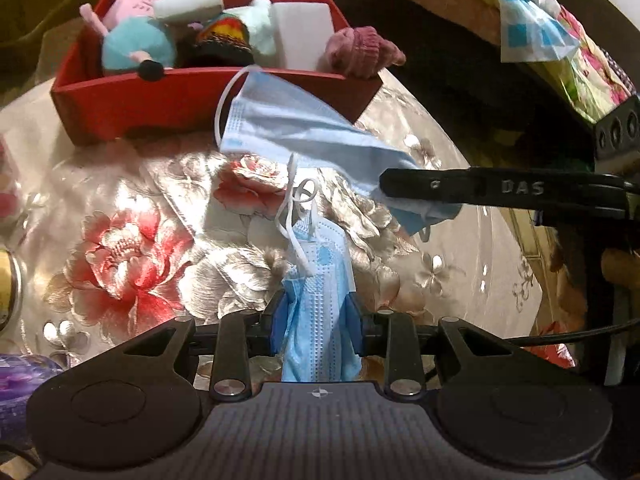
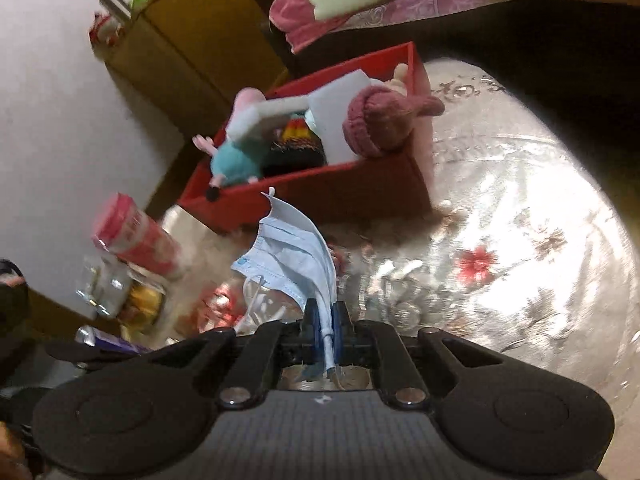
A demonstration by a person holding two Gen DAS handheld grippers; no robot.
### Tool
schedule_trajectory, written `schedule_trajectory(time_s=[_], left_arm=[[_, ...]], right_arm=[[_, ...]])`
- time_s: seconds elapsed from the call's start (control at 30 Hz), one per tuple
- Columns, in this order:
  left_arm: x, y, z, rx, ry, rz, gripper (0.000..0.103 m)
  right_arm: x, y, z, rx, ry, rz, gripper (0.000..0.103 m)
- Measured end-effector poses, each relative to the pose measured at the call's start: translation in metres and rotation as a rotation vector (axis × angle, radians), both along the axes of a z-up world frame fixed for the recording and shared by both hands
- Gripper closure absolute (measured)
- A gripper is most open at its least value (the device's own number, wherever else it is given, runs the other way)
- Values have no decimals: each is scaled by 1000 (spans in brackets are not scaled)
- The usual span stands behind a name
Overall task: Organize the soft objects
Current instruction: 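Lift both blue masks and carry them over the red box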
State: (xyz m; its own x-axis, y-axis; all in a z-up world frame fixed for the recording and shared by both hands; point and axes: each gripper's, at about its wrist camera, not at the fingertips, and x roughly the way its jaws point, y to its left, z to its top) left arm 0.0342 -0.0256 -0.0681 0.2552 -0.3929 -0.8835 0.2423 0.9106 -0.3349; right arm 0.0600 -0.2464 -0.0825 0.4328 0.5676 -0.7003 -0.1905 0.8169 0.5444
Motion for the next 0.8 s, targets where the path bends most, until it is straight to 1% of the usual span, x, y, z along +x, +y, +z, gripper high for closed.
schedule_trajectory(time_s=[0.13, 0.3, 0.53, 0.73, 0.8], left_arm=[[3, 6, 5, -26, -2, 19, 72], [7, 15, 18, -51, -34, 54, 72], [17, 27, 35, -83, -79, 111, 72], [26, 36, 56, -96, -153, 159, 72], [28, 38, 61, -96, -176, 174, 72]], right_arm=[[-1, -7, 7, 101, -5, -43, 103], [-4, -17, 16, 222, -28, -100, 103], [-4, -22, 29, 277, -80, -138, 103], [1, -27, 31, 337, -91, -175, 103], [1, -26, 33, 339, -107, -187, 103]])
